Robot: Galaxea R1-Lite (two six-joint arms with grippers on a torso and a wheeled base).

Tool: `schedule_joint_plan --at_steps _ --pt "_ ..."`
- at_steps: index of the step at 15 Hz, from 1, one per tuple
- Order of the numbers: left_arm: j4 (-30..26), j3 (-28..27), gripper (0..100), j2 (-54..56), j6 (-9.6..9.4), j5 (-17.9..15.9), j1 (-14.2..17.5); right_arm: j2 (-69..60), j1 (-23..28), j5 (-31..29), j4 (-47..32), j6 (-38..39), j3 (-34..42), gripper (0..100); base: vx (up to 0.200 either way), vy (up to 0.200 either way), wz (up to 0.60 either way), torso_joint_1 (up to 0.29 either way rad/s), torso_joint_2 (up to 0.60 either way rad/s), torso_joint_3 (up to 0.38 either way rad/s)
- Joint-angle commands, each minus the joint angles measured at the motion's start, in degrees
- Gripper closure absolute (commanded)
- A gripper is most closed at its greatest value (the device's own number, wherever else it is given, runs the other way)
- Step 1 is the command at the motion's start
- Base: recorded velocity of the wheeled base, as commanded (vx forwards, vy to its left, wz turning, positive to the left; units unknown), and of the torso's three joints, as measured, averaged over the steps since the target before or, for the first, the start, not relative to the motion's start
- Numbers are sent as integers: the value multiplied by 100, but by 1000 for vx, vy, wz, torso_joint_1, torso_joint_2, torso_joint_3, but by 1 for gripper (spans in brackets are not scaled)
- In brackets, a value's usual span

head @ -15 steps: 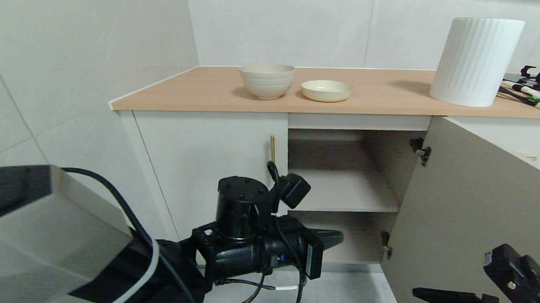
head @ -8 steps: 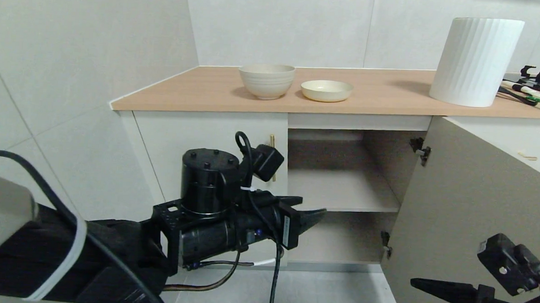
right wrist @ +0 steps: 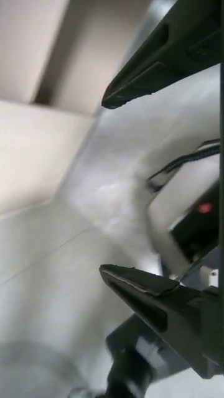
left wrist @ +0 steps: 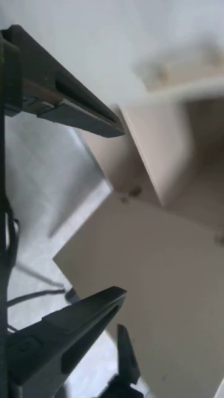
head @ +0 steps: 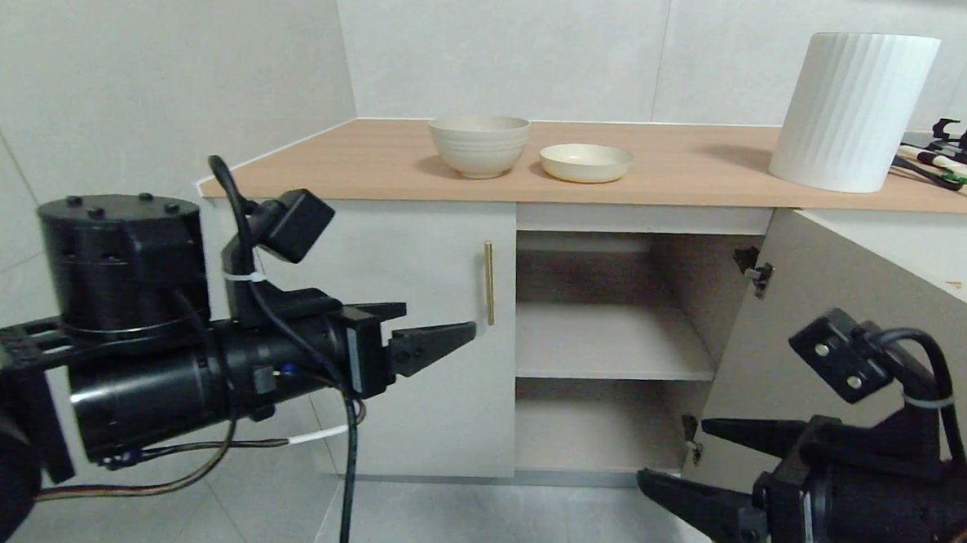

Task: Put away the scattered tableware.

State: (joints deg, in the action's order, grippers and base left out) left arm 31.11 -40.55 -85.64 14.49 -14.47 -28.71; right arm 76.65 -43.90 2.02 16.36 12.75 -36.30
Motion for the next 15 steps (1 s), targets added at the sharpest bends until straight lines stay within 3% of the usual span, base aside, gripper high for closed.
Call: schedule_joint_plan --at_steps 1,3,5,9,15 --pt "-351 82 0 733 10 -30 375 464 479 -27 -1346 -1 -1388 0 0 0 0 0 0 0" --pt "-729 161 0 979 106 -21 595 719 672 -62 -1407 8 -1968 0 0 0 0 0 0 0" --pt "-712 223 0 873 308 -153 735 772 716 -79 -1407 17 -1836 0 0 0 0 0 0 0" --pt "-694 179 0 645 291 -170 779 746 707 -308 -1407 -1 -1766 0 0 0 0 0 0 0" --pt "-668 91 0 706 291 -153 911 719 698 -264 -1302 -10 -1626 0 200 0 0 4 1 2"
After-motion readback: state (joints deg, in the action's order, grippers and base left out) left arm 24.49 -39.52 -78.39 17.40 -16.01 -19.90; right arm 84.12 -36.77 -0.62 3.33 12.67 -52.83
